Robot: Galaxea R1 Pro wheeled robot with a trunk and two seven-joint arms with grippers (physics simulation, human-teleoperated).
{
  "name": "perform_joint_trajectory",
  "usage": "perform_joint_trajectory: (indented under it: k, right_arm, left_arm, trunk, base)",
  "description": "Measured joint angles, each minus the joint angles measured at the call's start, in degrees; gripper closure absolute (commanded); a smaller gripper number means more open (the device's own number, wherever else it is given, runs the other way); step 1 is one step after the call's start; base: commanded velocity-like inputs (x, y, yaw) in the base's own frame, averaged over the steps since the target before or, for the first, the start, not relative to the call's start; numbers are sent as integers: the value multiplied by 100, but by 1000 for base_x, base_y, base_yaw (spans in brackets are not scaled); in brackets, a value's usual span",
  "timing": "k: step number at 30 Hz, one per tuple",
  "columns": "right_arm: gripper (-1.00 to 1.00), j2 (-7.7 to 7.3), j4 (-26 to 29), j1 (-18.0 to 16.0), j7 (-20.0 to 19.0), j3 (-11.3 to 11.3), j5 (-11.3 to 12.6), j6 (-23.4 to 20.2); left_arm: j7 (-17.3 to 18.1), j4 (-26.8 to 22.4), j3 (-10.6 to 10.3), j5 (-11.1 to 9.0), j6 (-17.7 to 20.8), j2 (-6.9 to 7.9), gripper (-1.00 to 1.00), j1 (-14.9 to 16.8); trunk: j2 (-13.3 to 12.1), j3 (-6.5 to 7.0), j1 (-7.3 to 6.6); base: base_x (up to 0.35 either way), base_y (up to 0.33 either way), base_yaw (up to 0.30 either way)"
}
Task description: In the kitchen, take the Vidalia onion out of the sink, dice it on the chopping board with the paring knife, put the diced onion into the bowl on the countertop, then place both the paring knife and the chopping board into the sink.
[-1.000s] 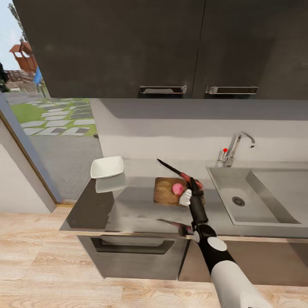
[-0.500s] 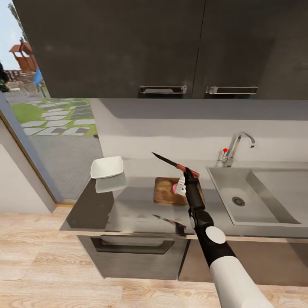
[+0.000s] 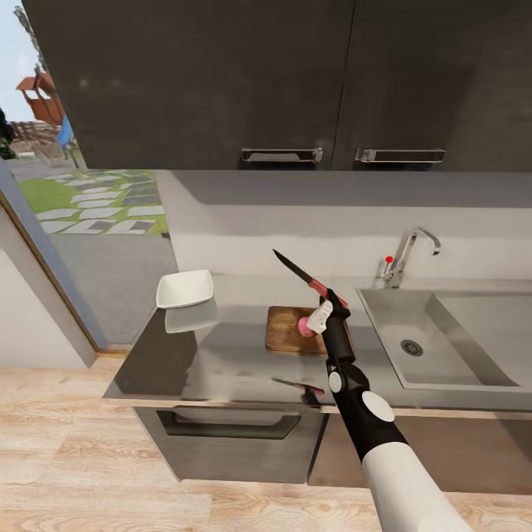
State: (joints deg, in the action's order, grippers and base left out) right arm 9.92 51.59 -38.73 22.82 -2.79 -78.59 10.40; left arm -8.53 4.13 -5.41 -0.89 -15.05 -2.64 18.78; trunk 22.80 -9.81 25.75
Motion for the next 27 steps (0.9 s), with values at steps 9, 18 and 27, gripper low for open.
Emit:
perform_joint_trajectory:
  k: [9,18,27]
  right_arm:
    - [100,1,-83,3,337,16,-9,-20]
    - [100,1,-253,3,366,17,-18,-22]
    - [100,1,-267,2,367,17,-35,-38]
  left_arm:
    - [2,0,3,-1,13,-5,-100,0]
    - [1,0,3,-6,18,-5,-100,0]
    - [2,0,0,-4,13,-5,-100,0]
  trunk:
    - [0,0,0]
    - [0,0,0]
    - [0,0,0]
  base:
    - [0,0,0]
    - [0,0,0]
    - [0,0,0]
